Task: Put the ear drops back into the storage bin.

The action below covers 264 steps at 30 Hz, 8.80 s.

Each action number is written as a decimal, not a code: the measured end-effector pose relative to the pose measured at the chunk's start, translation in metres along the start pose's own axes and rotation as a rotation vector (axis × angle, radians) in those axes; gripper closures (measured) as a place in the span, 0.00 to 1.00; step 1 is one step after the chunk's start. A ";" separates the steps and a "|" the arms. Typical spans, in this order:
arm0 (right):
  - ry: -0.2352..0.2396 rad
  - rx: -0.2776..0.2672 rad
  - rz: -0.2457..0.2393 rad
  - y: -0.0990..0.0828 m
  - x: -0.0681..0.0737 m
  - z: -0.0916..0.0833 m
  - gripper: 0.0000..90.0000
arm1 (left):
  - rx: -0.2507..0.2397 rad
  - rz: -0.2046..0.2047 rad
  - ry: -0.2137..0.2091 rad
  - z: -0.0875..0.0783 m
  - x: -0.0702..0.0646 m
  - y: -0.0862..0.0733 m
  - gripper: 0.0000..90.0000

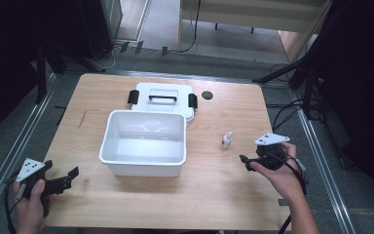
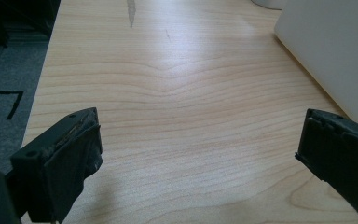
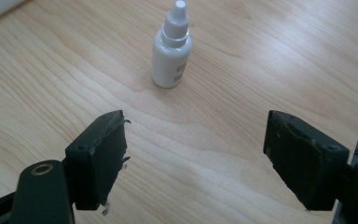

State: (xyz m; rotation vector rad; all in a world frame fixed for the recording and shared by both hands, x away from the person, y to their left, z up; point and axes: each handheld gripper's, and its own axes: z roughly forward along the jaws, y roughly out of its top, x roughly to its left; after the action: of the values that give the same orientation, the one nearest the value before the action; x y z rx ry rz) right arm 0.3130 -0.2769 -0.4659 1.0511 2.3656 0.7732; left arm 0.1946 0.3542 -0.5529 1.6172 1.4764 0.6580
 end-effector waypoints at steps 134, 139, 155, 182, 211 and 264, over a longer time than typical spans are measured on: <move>0.274 0.443 -0.515 0.266 0.090 -0.001 0.80 | 0.018 0.016 -0.010 0.002 -0.001 0.001 0.00; 0.288 0.439 -0.538 0.276 0.103 0.000 0.80 | 0.017 0.016 -0.010 0.002 -0.001 0.001 0.00; 0.317 0.448 -0.591 0.281 0.130 0.026 0.80 | 0.018 0.013 -0.014 0.002 -0.001 0.001 0.00; 0.317 0.488 -0.591 0.253 0.128 0.060 0.80 | 0.017 0.012 -0.016 0.002 -0.001 0.001 0.00; 0.318 0.539 -0.560 0.227 0.141 0.096 0.80 | 0.015 0.010 -0.017 0.002 -0.001 0.001 0.00; 0.332 0.418 -0.514 0.236 0.133 0.067 0.69 | 0.016 0.014 -0.020 0.002 -0.001 0.001 0.00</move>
State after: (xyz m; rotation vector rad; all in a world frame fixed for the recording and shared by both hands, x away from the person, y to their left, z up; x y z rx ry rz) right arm 0.3947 -0.0218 -0.3859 0.4198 2.9847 0.2809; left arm 0.1967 0.3524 -0.5530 1.6433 1.4605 0.6373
